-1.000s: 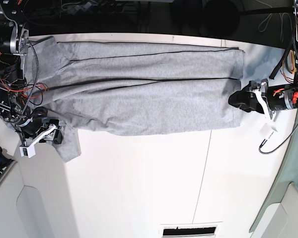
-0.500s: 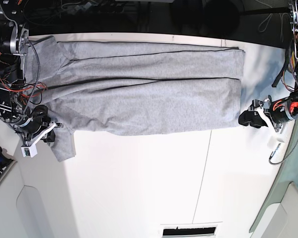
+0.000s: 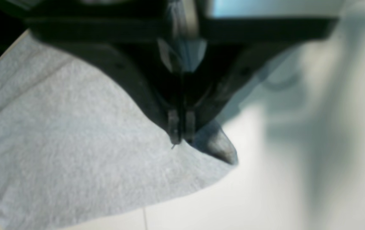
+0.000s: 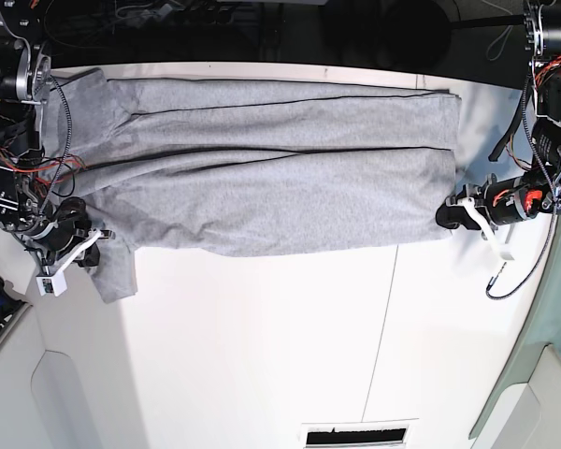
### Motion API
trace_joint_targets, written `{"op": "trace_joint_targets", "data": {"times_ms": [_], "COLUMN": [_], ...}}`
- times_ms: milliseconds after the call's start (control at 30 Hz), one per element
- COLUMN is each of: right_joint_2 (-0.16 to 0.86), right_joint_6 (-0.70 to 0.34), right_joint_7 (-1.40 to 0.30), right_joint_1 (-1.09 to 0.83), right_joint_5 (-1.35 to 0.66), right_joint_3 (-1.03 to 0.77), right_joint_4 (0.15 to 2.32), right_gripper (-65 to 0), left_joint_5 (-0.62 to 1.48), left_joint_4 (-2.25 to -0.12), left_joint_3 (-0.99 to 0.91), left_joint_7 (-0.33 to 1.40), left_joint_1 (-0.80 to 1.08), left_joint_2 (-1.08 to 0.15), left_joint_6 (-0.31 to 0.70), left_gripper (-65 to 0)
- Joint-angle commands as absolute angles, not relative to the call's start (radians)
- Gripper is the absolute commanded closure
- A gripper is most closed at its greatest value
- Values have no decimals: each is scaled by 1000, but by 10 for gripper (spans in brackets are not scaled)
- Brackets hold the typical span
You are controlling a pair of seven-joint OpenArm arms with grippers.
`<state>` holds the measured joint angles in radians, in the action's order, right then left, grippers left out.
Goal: Layout the t-shirt on the table in an organized manner, then fold the t-shirt properly
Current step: 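Hold both ends of the folded strip and fold it lengthwise again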
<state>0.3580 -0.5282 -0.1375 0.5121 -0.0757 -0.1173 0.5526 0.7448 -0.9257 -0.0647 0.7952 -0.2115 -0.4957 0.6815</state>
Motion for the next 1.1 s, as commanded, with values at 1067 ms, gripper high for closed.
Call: {"op": "trace_joint_targets", "data": {"times_ms": [1067], "right_joint_2": [426], "right_joint_6": [-554], "right_joint_7": [-507], "right_joint_1": [-306], "right_joint_5": [-582], "right_joint_3": [-635], "right_joint_4": [1580], "right_gripper": [0], "left_joint_5": [1112], "left_joint_4": [-1167], "left_joint_3": [-71], "left_joint_7": [1163], "left_joint_1": [-87], "left_joint_2": [-688], "left_joint_6": [698], "left_gripper": [0]}}
